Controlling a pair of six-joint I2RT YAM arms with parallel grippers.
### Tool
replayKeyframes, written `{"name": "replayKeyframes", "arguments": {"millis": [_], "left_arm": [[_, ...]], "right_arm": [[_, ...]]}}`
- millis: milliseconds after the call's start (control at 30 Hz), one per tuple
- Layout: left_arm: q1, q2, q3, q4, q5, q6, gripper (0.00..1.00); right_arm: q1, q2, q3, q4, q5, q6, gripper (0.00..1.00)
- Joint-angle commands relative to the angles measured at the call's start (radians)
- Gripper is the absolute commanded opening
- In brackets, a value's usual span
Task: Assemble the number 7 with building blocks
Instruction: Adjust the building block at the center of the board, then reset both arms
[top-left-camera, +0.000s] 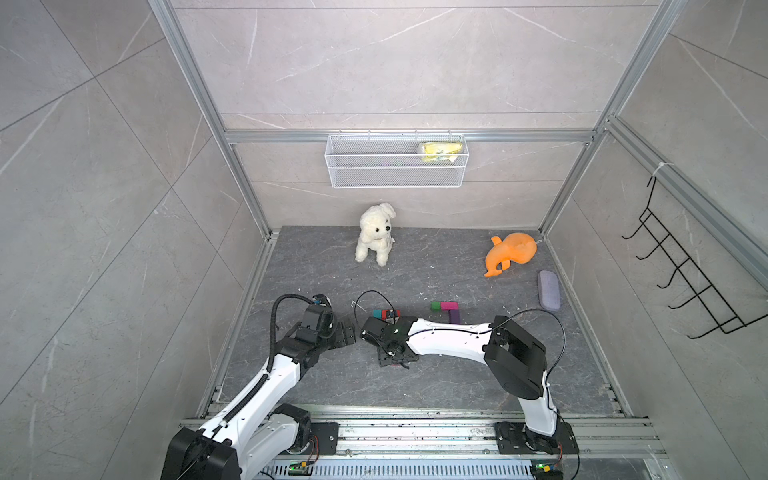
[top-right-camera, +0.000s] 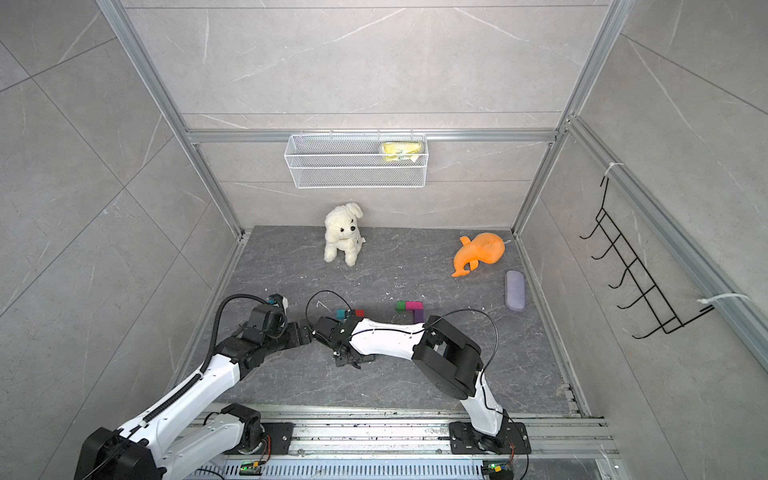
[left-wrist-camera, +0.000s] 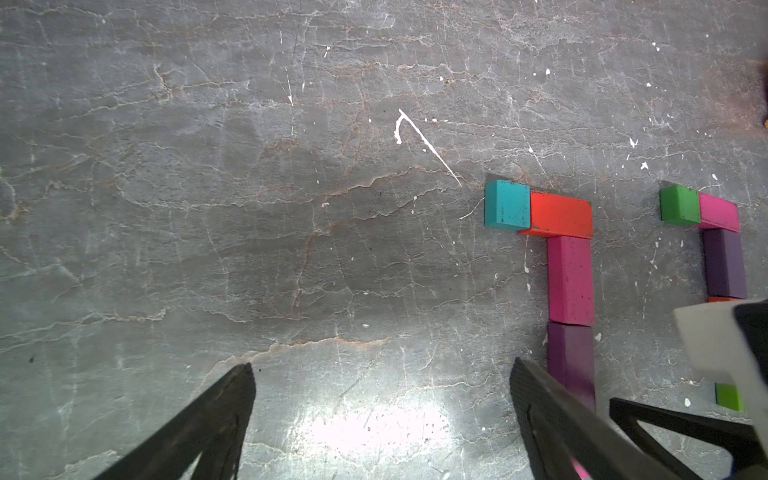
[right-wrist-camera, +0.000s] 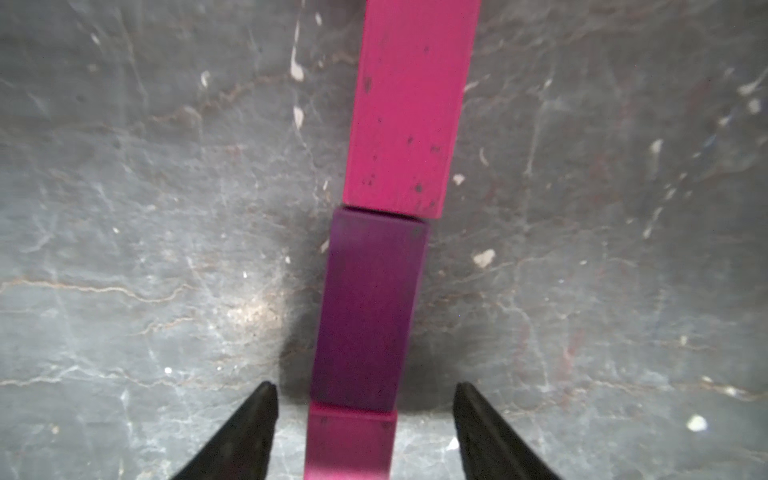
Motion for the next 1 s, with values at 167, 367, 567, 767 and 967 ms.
{"name": "replayKeyframes", "arguments": {"millis": [167, 367, 567, 767, 967], "left_arm": [[0.009, -0.013, 0.007, 0.031, -0.09, 0.021, 1.0], [0.008, 0.018, 0.081, 0.072, -0.225, 0.125, 1.0], [0.009, 0.081, 0.01, 0.378, -0.521, 0.351, 1.0], [0.021, 0.323, -0.065, 0.808, -0.598, 0.603, 1.0], [0.061, 0.531, 0.0, 0.902, -0.539, 0.635, 1.0]], "right_arm": [[0.002, -0.226, -0.02, 0.001, 0.26, -0.163, 0.95], [-0.002, -0.459, -0.171, 0.111, 0.62, -0.445, 1.0], [-0.11, -0.742, -0.536, 0.607, 0.726, -0.797, 1.0], [-0.435, -0.741, -0.934, 1.276, 0.682, -1.153, 1.0], [-0.55, -0.501, -1.043, 1.66, 0.641, -1.207, 1.0]]}}
